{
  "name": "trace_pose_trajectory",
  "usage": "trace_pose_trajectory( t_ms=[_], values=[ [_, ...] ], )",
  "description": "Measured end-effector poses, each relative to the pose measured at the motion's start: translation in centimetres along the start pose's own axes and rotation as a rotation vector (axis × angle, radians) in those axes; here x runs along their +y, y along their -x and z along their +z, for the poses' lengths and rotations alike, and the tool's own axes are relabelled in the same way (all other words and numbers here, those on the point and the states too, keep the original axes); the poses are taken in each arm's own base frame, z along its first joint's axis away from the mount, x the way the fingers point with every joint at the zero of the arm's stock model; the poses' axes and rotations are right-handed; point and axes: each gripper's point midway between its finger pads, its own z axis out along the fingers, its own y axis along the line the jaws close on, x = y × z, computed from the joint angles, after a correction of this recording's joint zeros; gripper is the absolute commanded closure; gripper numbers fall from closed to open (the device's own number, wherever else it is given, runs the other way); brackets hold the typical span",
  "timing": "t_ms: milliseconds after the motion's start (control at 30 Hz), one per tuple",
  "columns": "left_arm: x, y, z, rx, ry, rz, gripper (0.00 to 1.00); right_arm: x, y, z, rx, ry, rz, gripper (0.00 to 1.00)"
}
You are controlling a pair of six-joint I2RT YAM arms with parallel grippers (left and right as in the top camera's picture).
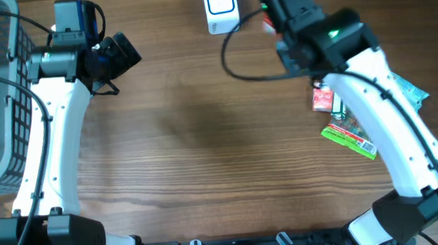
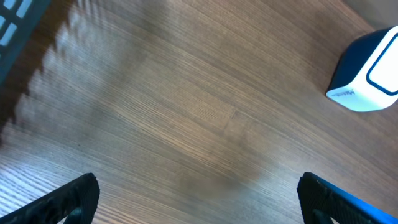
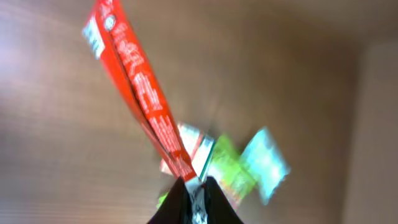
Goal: Scan the item barcode
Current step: 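Carry the red sachet right and set it down, open right gripper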
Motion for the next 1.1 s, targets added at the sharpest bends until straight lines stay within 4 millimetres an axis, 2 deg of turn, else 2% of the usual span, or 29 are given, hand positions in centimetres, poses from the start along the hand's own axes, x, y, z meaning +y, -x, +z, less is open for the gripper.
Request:
trace_pose_trajectory(
  t_ms=[33,133,267,300,333,367,467,500,633,767,1100],
  values=[
    [0.0,0.0,0.0,0.001,0.0,0.0,0.0,-0.1,-1.1,1.0,0.046,0.019,0.035,0.96],
    [0.0,0.0,0.0,0.0,0.0,0.0,0.0,0.2,-5.2,6.1,0.2,0.046,0.121,0.95],
    [0.0,0.0,0.0,0.0,0.0,0.0,0.0,0.9,-9.1,11.3,0.288,0.047,0.172,0.93],
    [0.0,0.0,0.0,0.001,0.0,0.0,0.0,0.9,-9.5,12.5,0.282,0.046,0.193,0.67],
    [0.0,0.0,0.0,0.001,0.0,0.0,0.0,0.9,-9.7,13.3,0.272,0.044,0.21,0.36],
    [0.0,0.0,0.0,0.001,0.0,0.0,0.0,1.0,-10.4,14.0,0.285,0.044,0.223,0.35],
    [0.0,0.0,0.0,0.0,0.0,0.0,0.0,1.2,-10.6,15.2,0.263,0.045,0.243,0.03],
    [0.0,0.0,0.0,0.001,0.001,0.0,0.0,1.2,-10.9,15.4,0.27,0.044,0.242,0.0],
    [0.0,0.0,0.0,0.001,0.0,0.0,0.0,1.3,-10.8,15.5,0.262,0.047,0.25,0.0],
    [0.0,0.0,0.0,0.001,0.0,0.0,0.0,1.3,-9.6,15.8,0.215,0.049,0.268,0.0],
    [0.0,0.0,0.0,0.001,0.0,0.0,0.0,0.7,-4.4,16.4,0.003,0.055,0.345,0.0]
  ],
)
